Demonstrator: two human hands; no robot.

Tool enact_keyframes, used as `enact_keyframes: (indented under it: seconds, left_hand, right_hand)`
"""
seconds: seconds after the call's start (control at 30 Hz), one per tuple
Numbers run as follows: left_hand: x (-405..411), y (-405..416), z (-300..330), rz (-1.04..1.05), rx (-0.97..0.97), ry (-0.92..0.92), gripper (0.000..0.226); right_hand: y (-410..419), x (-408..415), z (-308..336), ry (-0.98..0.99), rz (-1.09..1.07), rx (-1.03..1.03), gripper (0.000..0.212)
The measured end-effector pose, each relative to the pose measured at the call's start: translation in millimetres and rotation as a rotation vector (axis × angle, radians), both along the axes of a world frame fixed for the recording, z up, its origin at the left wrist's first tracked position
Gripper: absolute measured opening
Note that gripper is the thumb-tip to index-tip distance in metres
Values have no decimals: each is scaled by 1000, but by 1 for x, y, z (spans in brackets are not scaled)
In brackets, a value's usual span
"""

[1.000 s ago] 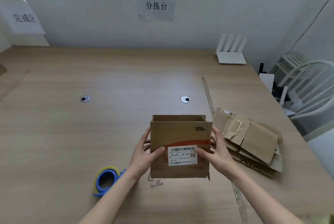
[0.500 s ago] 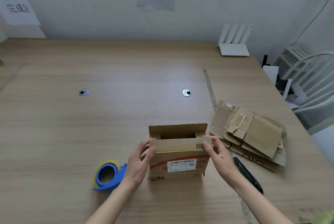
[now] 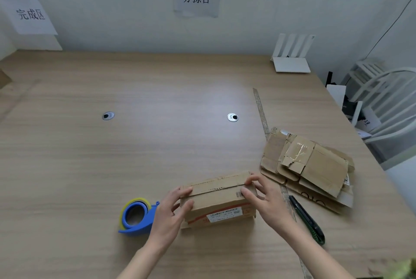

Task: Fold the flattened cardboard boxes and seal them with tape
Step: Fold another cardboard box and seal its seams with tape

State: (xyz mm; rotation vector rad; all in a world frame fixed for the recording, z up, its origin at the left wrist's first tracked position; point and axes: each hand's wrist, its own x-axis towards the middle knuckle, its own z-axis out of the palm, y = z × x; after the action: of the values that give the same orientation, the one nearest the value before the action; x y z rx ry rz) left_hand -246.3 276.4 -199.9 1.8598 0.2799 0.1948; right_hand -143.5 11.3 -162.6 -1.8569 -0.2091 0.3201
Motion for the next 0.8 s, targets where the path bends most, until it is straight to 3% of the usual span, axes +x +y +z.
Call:
enact_keyframes:
  seconds: [0.13,0.27,0.43,0.6,0.7,0.8]
  left_hand:
    - [-6,0,-9,-9,110,18,44]
    - [-15,-1,-18,-50,181,4,60]
    - [-14,4,-21,-121,272,-33,68]
    - [-8,5,-20,-138,326,-3,69]
    - [-3,3,-22,-112,370,22,69]
    - [-3,4,-23,-102,438,18,69]
  right_hand:
    - [-5,-9,-17,-82,-31,-54,37]
    - [-11,-17,-25,-132,-12,-93,29]
    - [-13,-29,-34,-220,12,-188,21]
    - [-7,-36,-54,-162,-47,-154,33]
    - [0,-28,-46,-299,-13,-322,19]
    - [6,-21,-41,-624,86,-567,30]
